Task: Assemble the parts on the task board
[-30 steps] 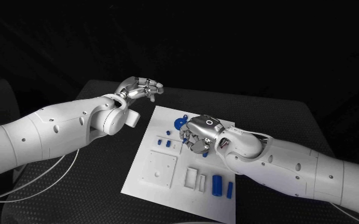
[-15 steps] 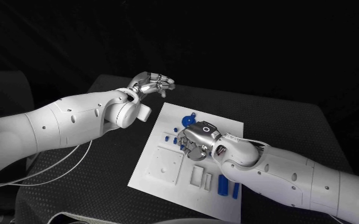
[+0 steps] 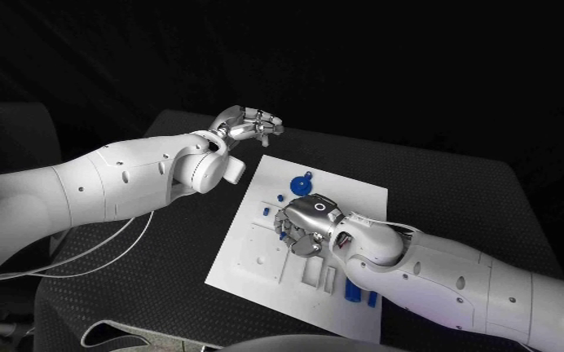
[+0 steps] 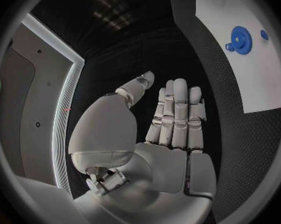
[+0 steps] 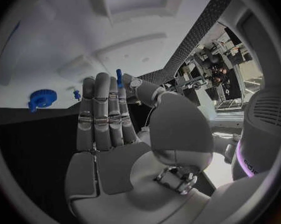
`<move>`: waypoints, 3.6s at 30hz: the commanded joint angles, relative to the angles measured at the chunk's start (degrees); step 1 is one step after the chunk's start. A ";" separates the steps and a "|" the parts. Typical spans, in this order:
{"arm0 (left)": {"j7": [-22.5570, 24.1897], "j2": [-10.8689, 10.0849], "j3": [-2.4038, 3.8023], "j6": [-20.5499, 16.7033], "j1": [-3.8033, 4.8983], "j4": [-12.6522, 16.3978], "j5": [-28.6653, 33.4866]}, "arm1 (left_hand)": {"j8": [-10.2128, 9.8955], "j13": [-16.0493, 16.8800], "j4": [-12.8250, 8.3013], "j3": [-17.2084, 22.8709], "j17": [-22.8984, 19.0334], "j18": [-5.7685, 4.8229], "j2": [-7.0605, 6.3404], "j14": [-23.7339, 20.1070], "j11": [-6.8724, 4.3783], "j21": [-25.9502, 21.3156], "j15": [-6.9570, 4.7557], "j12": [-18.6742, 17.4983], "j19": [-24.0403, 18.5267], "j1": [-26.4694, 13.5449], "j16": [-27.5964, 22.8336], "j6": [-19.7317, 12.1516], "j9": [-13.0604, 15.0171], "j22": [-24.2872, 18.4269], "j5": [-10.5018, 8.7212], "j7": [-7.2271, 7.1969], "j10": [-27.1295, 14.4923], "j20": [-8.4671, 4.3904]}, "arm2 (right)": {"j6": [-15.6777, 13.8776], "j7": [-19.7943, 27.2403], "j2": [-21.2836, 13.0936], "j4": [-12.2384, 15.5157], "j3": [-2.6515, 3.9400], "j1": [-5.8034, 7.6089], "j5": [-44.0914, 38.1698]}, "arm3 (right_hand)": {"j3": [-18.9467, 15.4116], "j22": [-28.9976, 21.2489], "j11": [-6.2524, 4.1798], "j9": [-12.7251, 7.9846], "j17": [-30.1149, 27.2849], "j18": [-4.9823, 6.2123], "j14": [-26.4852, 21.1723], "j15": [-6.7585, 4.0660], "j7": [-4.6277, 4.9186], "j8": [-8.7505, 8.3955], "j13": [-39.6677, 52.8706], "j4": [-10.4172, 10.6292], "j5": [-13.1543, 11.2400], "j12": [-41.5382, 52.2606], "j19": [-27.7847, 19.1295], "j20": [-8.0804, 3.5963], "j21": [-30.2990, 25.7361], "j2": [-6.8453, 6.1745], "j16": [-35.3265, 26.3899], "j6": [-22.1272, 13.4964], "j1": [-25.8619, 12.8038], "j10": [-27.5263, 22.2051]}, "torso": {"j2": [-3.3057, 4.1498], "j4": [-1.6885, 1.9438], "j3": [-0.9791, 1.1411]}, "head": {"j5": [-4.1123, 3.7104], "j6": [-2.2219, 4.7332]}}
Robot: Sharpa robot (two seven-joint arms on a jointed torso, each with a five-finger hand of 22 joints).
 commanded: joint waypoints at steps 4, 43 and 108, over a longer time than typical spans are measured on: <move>0.33 0.15 0.05 -0.05 0.20 0.13 0.39 | -0.10 0.08 0.11 -0.09 0.08 0.70 -0.16 0.47 0.08 -0.33 0.10 0.38 0.21 -0.36 0.33 -0.52 -0.02 0.28 0.22 0.02 -0.38 -1.09 | 0.93 0.02 0.53 0.00 -0.28 -0.32 -1.63 | 0.05 0.12 -0.09 0.07 0.06 0.35 -0.10 -0.41 0.08 0.08 0.07 -0.42 0.19 0.01 0.37 -0.15 0.23 0.50 0.23 0.25 -0.38 0.27 | 0.00 -0.01 -0.02 | 0.54 -0.40; 0.18 0.39 0.05 0.45 0.24 -0.04 0.39 | -0.03 0.13 0.24 -0.09 0.12 0.68 -0.13 0.46 0.11 -0.41 0.12 0.50 0.23 -0.45 0.30 -0.61 -0.02 0.34 0.23 0.04 -0.53 -1.07 | 2.00 -0.68 1.89 -2.10 -1.28 -1.35 -1.75 | -0.15 0.25 -0.12 0.22 0.07 0.35 -0.12 -0.45 0.09 0.01 0.21 -0.91 0.43 -0.05 0.44 -0.18 0.25 0.85 0.44 0.22 -0.66 0.33 | -0.01 -0.08 0.02 | 1.00 -0.75; -0.67 -0.14 0.04 1.17 0.54 -0.04 0.38 | 0.00 0.18 0.75 -0.21 0.20 0.69 -0.21 0.39 0.25 -0.63 0.24 0.65 0.27 -0.92 0.19 -1.11 -0.08 0.52 -0.21 0.21 -1.17 -1.00 | -1.54 -1.65 -3.36 3.46 -0.62 0.66 3.98 | -14.56 1.83 4.46 -1.27 -2.81 0.35 -5.36 3.67 4.84 -5.49 -3.60 -3.24 13.92 -4.22 -5.57 2.20 -2.63 -4.33 -0.97 -11.03 -6.08 -12.71 | -0.04 -0.04 0.05 | 0.76 -1.07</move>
